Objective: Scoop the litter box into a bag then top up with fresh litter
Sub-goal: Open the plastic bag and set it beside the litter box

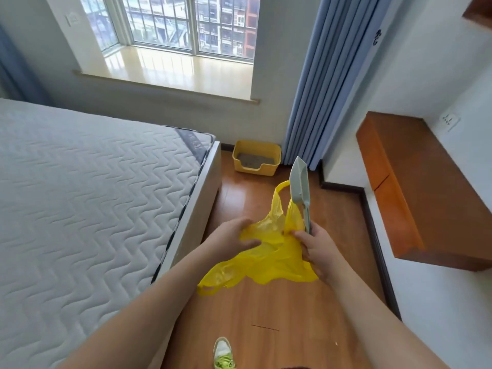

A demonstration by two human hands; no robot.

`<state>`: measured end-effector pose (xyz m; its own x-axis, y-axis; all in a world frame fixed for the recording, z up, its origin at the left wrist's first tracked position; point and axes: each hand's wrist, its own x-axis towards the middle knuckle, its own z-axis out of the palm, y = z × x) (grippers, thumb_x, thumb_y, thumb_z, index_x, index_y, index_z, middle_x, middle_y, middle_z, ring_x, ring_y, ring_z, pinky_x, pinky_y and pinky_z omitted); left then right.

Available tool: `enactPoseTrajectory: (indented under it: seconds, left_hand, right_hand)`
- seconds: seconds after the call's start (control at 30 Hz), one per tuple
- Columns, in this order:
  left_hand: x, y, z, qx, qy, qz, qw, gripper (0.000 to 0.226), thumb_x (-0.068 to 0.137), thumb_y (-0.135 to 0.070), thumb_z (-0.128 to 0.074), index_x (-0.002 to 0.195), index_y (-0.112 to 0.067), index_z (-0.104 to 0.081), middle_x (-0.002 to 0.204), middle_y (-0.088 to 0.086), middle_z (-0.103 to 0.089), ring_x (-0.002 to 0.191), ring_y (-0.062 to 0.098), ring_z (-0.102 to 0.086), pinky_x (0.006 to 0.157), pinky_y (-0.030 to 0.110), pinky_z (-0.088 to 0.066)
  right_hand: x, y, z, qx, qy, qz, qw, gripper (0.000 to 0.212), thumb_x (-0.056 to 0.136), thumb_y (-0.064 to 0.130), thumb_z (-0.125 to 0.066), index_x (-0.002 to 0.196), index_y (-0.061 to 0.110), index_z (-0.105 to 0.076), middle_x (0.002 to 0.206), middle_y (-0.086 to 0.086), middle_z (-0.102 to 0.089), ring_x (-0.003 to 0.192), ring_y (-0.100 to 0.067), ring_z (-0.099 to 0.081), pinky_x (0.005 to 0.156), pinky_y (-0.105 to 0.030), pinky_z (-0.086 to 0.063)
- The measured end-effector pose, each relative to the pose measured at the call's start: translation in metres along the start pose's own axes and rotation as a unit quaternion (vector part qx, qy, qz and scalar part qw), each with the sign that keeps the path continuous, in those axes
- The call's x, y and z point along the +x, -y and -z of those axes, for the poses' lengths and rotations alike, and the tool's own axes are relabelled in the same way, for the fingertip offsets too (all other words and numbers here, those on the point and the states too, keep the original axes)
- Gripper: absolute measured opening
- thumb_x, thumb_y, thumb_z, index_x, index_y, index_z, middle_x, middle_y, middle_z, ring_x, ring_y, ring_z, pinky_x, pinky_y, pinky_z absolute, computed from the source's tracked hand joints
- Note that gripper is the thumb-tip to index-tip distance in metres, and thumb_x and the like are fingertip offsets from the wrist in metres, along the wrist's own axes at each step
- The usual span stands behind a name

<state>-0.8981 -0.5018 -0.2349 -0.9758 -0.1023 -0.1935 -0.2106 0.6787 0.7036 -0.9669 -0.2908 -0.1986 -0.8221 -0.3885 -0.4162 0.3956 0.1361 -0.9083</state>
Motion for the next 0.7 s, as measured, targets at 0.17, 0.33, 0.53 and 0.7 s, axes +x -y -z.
enactPoseTrajectory:
  seconds: [0.17, 0.33, 0.53, 0.7]
  left_hand:
    - [0.050, 0.003, 0.017, -0.093, -0.057, 0.035, 0.993, 0.026, 0.099, -0.028, -0.052, 0.087, -0.009, -0.064, 0.068, -0.001, -0.061, 0.061, 0.013, -0.054, 0.058, 0.030, -0.040]
    - [0.105, 0.028, 0.033, -0.081, -0.129, 0.091, 0.984, 0.031, 0.100, -0.026, -0.049, 0.080, -0.003, -0.057, 0.071, 0.008, -0.058, 0.071, 0.024, -0.056, 0.063, 0.039, -0.037]
    - [0.183, 0.036, 0.050, -0.020, -0.205, 0.135, 0.969, 0.032, 0.099, -0.030, -0.046, 0.071, -0.013, -0.047, 0.065, 0.002, -0.053, 0.064, 0.021, -0.051, 0.054, 0.036, -0.030]
    - [0.253, 0.013, 0.054, 0.067, -0.141, 0.075, 0.985, 0.031, 0.098, -0.031, -0.048, 0.070, -0.020, -0.043, 0.061, 0.000, -0.051, 0.063, 0.024, -0.053, 0.051, 0.035, -0.030]
  right_hand:
    - [0.041, 0.014, -0.002, -0.105, -0.063, 0.051, 0.991, 0.022, 0.086, -0.001, -0.057, 0.088, 0.021, -0.058, 0.083, -0.003, -0.065, 0.075, -0.018, -0.062, 0.064, -0.029, -0.052]
    - [0.085, 0.017, 0.012, -0.155, -0.123, 0.065, 0.978, 0.033, 0.082, -0.004, -0.052, 0.074, 0.027, -0.048, 0.100, -0.003, -0.067, 0.078, -0.018, -0.058, 0.067, -0.030, -0.045]
    - [0.162, 0.019, 0.052, -0.156, -0.128, 0.051, 0.978, 0.019, 0.085, 0.005, -0.062, 0.078, 0.010, -0.044, 0.109, 0.003, -0.070, 0.085, -0.017, -0.064, 0.073, -0.032, -0.045]
    - [0.224, 0.052, 0.072, -0.174, -0.123, 0.084, 0.974, 0.026, 0.080, 0.038, -0.073, 0.098, 0.024, -0.061, 0.107, 0.001, -0.066, 0.087, -0.015, -0.062, 0.069, -0.023, -0.043]
